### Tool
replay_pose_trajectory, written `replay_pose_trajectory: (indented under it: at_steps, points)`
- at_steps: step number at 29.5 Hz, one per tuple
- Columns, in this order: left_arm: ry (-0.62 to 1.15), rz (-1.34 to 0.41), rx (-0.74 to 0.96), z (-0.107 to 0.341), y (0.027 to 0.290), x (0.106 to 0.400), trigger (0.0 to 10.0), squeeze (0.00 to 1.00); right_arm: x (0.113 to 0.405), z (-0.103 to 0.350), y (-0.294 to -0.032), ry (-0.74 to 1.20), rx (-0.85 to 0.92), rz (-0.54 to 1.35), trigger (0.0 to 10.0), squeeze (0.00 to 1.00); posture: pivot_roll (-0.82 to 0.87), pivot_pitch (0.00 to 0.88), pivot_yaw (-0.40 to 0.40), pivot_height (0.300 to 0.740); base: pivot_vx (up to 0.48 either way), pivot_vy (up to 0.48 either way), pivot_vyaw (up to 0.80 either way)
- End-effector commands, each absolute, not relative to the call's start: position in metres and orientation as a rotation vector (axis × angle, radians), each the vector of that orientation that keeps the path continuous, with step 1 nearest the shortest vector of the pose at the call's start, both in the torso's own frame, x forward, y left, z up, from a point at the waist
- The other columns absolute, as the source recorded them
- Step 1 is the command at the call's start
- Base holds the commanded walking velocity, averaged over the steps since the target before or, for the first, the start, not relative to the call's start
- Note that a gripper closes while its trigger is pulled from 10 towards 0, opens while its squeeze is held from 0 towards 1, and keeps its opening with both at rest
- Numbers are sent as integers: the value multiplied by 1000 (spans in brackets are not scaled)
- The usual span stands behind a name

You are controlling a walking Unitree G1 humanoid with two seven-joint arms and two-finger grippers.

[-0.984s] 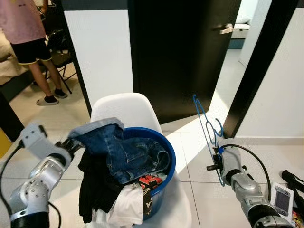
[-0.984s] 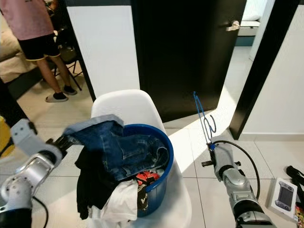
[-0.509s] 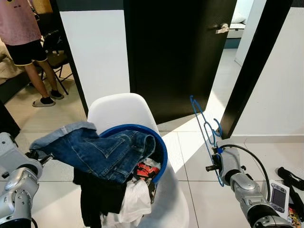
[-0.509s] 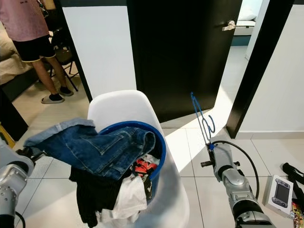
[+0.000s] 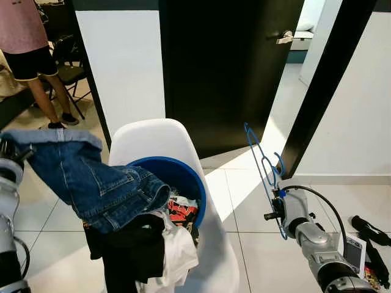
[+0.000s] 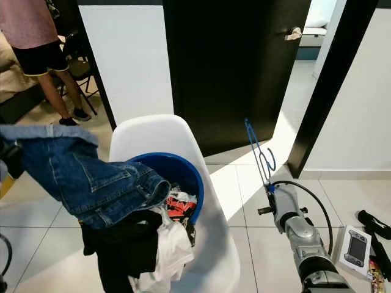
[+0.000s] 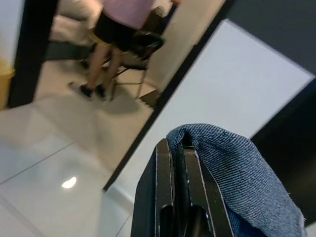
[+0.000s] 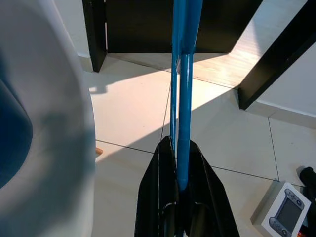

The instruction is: Hang hanger

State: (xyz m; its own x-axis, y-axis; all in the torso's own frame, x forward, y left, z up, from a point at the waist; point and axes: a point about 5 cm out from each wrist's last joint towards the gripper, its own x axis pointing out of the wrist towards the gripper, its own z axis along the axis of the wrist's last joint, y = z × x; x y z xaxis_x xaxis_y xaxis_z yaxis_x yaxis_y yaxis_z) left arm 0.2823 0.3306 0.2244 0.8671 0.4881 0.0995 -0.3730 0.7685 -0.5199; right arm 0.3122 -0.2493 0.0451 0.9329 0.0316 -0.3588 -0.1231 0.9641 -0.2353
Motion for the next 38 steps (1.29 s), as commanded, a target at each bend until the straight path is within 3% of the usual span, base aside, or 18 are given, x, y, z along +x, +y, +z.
replay_pose_trajectory:
  at_steps: [1,6,9,13,14,16,17,18,23,27,29,30,34,36,37,38]
  points:
    - [-292,450,-514,237,330,280,0,0,313,44,-248,376,-263,91,10000,0,8,0,-12,740,0,0,0]
    - [-102,560,-537,176,339,275,0,0,313,44,-247,375,-264,97,10000,0,6,0,-14,740,0,0,0]
    - [-71,590,-519,168,342,272,0,0,313,44,-247,375,-265,98,10000,0,4,0,-13,740,0,0,0]
    - [67,755,-487,131,358,255,0,0,312,42,-247,382,-264,99,10000,0,1,0,-15,740,0,0,0]
    - [87,793,-485,125,363,252,3373,863,311,42,-247,384,-265,100,10000,0,0,0,-16,740,0,0,0]
    - [94,812,-484,122,365,250,3373,863,311,41,-247,386,-266,100,10000,0,0,0,-16,740,0,0,0]
    - [91,816,-478,124,366,250,6863,1000,311,41,-247,387,-266,101,10000,0,-1,0,-16,740,0,0,0]
    - [66,814,-436,132,367,252,10000,1000,311,42,-248,387,-267,100,10000,0,-4,0,-15,740,0,0,0]
    - [25,816,-338,147,370,255,10000,1000,312,43,-249,385,-266,99,10000,0,-5,0,-15,740,0,0,0]
    - [-37,815,-40,181,372,258,10000,1000,312,44,-250,385,-264,96,10000,0,-4,0,-13,740,0,0,0]
    - [-37,815,-40,181,372,258,10000,1000,312,44,-250,385,-264,96,10000,0,-4,0,-13,740,0,0,0]
    - [-158,667,174,213,349,271,10000,1000,312,43,-250,387,-260,94,10000,0,-2,0,-12,740,0,0,0]
    - [-214,568,232,225,333,278,10000,1000,312,43,-250,387,-259,94,10000,0,-2,0,-12,740,0,0,0]
    - [-285,297,328,237,288,291,10000,1000,312,43,-249,389,-260,95,10000,0,-1,0,-14,740,0,0,0]
    - [-280,129,383,235,263,295,10000,0,312,43,-249,391,-261,96,10000,0,-6,0,-11,740,0,0,0]
    - [-255,-36,446,230,240,294,10000,0,312,43,-249,392,-262,97,10000,0,-9,0,-10,740,0,0,0]
